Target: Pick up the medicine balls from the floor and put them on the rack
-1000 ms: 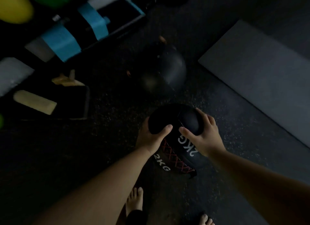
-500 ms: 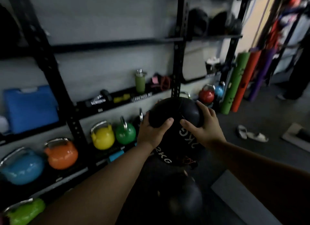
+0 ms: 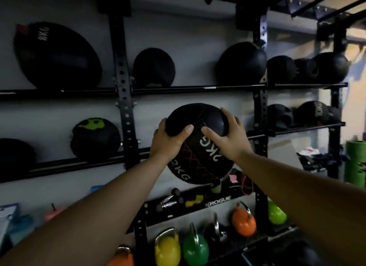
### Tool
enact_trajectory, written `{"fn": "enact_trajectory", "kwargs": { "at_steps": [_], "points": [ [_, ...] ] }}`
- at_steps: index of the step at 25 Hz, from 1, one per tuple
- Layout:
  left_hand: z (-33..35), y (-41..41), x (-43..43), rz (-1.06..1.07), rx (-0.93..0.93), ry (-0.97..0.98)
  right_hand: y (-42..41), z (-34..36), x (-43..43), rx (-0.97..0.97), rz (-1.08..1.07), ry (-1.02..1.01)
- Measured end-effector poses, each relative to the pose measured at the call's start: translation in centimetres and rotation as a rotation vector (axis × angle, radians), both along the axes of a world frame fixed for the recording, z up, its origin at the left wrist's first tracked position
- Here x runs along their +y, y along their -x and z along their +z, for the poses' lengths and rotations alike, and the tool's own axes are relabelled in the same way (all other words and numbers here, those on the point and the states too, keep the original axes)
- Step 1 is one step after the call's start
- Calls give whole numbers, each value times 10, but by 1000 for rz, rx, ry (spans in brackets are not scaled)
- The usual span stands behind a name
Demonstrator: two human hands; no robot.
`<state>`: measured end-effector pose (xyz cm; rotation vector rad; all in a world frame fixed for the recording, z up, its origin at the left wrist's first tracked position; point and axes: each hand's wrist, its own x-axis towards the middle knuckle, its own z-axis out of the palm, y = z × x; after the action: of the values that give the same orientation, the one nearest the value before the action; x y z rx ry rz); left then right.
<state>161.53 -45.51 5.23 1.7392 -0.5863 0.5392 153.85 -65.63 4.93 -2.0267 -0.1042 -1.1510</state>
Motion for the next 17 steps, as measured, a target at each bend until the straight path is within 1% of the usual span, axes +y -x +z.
{"fn": "enact_trajectory", "kwargs": {
  "at_steps": [4,6,9,12,14,17],
  "points": [
    [36,-22,-15,73,-94,46,-56,35,-23,-87,118,26],
    [47,-39,-26,104,-142,55,-88,47,-35,-96,148,26],
    [44,-77,-29,157,-124,71,-138,51,-40,-68,216,36],
    [30,-132,-27,226,-66,76,-198,40,-37,-32,273,49],
    [24,-173,-25,248,-60,77,-244,33,-36,-38,300,47],
    [29,-245,-24,263,-70,2,-311,30,-35,-55,304,-3]
  ]
}}
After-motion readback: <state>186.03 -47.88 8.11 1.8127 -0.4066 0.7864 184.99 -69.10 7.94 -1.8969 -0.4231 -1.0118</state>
